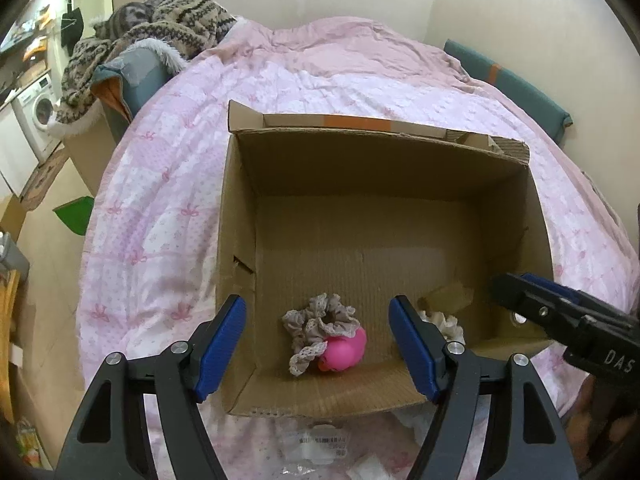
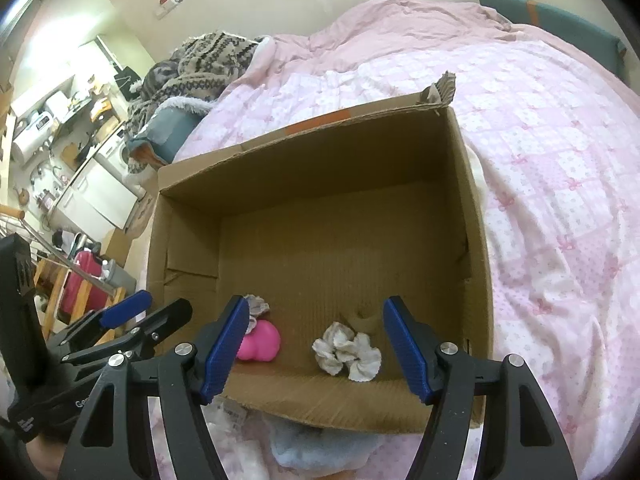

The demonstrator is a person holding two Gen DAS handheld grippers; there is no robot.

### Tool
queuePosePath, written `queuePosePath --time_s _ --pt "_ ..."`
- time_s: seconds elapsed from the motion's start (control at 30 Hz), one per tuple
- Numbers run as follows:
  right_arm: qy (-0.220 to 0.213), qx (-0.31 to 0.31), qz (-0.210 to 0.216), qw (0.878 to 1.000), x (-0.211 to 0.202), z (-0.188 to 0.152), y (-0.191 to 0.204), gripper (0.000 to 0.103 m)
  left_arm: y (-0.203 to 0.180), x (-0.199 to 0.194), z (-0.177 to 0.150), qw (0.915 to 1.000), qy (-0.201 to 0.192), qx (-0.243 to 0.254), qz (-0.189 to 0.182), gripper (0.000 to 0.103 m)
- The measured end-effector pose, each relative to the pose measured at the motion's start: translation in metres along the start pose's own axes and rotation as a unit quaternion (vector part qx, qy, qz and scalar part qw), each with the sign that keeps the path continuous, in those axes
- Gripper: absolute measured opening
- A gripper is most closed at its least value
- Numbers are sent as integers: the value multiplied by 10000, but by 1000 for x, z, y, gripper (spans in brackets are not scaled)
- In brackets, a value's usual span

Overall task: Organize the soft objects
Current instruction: 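Open both tools to drop the scrunchie and sponge into the box, then move both tools back toward the remaining items in front of the box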

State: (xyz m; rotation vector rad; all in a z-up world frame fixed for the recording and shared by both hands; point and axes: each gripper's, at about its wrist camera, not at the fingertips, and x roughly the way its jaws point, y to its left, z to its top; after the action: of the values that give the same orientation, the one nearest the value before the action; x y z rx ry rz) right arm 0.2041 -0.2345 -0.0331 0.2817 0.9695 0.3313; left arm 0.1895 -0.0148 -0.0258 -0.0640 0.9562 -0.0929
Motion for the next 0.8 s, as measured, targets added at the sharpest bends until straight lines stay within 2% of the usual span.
queuePosePath --time_s 0.37,0.57,0.7,0.8 --pt "-68 -59 -64 9999 -24 -12 3 73 9 -31 -11 9997 -151 -125 151 71" --pt "109 18 -280 9995 -30 -29 -1 73 17 -46 -27 9994 -76 -273 178 71" --pt "242 110 -264 9993 -32 -39 -2 73 19 -47 -38 9989 29 -259 386 71" --pt "277 169 -249 9992 -38 -47 -4 73 25 -49 -47 9986 115 -358 374 71"
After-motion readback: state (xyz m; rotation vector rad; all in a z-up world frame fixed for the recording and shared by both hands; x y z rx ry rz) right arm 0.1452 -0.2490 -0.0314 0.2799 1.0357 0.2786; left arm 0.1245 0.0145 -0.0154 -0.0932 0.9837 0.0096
